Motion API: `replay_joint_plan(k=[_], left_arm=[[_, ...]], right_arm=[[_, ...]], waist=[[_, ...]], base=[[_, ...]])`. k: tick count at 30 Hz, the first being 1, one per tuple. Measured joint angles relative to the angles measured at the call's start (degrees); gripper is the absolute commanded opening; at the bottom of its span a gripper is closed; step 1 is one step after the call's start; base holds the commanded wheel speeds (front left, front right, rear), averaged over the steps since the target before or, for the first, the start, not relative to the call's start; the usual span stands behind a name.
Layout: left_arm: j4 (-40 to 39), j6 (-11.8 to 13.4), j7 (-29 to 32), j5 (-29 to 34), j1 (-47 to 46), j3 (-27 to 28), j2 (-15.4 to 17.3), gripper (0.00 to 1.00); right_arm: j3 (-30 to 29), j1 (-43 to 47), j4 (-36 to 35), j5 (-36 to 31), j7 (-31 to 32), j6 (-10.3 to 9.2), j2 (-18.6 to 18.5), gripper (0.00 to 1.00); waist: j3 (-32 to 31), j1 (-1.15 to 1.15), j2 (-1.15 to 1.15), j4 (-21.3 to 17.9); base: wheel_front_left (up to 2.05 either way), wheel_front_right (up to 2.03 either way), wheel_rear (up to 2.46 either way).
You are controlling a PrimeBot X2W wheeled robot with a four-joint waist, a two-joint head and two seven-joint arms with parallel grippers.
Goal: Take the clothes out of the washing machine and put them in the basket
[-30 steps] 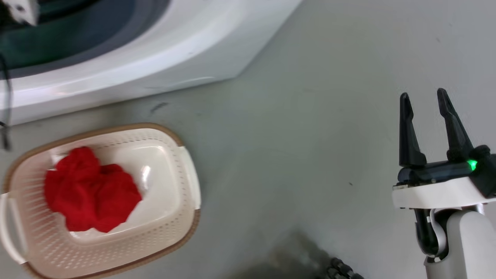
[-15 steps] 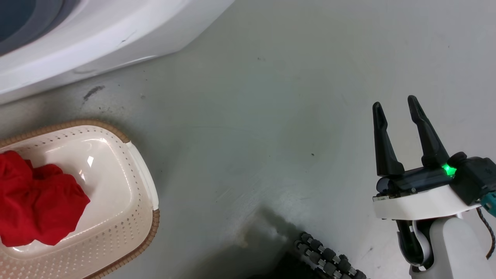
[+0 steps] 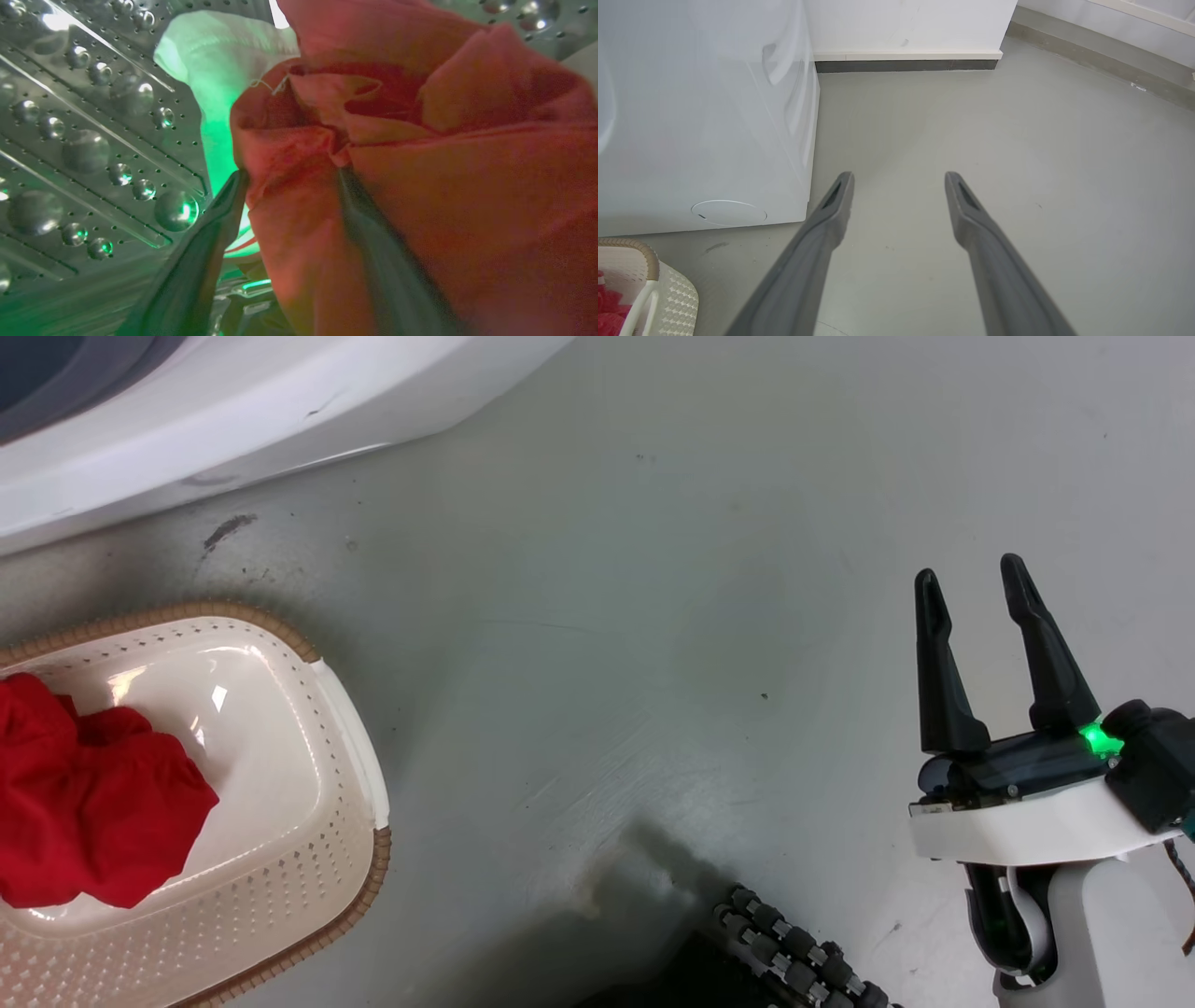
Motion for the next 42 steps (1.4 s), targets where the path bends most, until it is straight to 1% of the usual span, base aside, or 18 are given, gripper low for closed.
replay_joint_plan(k=[2, 5, 13, 18, 20, 27, 33, 36, 42], left_arm=[[-0.03, 0.01, 0.64, -1.02, -0.37, -0.67, -0.10, 0.00], [-0.57, 0.00, 0.49, -2.45, -0.52, -1.87, -0.05, 0.00], [-1.69, -0.05, -4.38, -4.83, 0.34, -4.83, 1.57, 0.00], [-3.56, -0.05, -9.72, -6.38, 1.26, -6.73, 2.99, 0.00], [-3.74, -0.05, -13.30, -6.99, 2.13, -6.93, 3.22, 0.00], [-2.65, -0.07, -23.93, -9.85, 7.99, -7.45, 1.22, 0.00], [-2.54, -0.07, -31.16, -11.91, 14.24, -8.77, -0.75, 0.00], [-2.72, -0.07, -35.83, -12.18, 16.75, -8.95, -1.08, 0.00], [-2.58, -0.05, -43.61, -12.44, 23.34, -9.40, -2.87, 0.00]], right_arm=[[0.02, -0.13, -0.15, -0.31, 0.00, 0.00, 0.00, 1.00], [-0.13, -0.24, -0.21, -0.31, 0.00, 0.00, 0.00, 1.00], [-0.01, -1.39, 0.10, -0.54, 0.00, 0.00, 0.00, 1.00], [0.02, -2.55, 0.49, -1.02, 0.00, 0.00, 0.00, 1.00], [-0.07, -2.90, 0.87, -1.57, 0.00, 0.00, 0.02, 1.00], [-2.44, -3.46, 1.76, -4.04, 0.00, 0.00, 0.03, 1.00], [-4.08, -3.00, 2.07, -5.90, 0.00, 0.00, 0.04, 1.00], [-5.08, -2.42, 2.36, -7.46, 0.00, 0.00, 0.04, 1.00], [-6.00, -1.67, 2.65, -8.76, 0.00, 0.00, 0.04, 1.00]], waist=[[0.24, 0.00, 0.00, 0.13], [0.44, 0.00, 0.00, 0.25], [-0.31, 0.00, 0.00, 0.20], [-1.51, 0.00, 0.00, 0.25], [-2.18, 0.00, 0.00, 0.28], [-6.34, 0.00, 0.00, 2.55], [-11.08, 0.00, 0.00, 5.24], [-13.57, -0.01, 0.00, 6.65], [-18.16, -0.01, 0.00, 9.60]], base=[[0.00, 0.00, 0.00], [0.00, 0.00, 0.00], [0.00, 0.00, 0.00], [0.00, 0.00, 0.00], [0.00, 0.00, 0.00], [0.00, 0.00, 0.00], [0.00, 0.00, 0.00], [0.00, 0.00, 0.00], [0.00, 0.00, 0.00]])
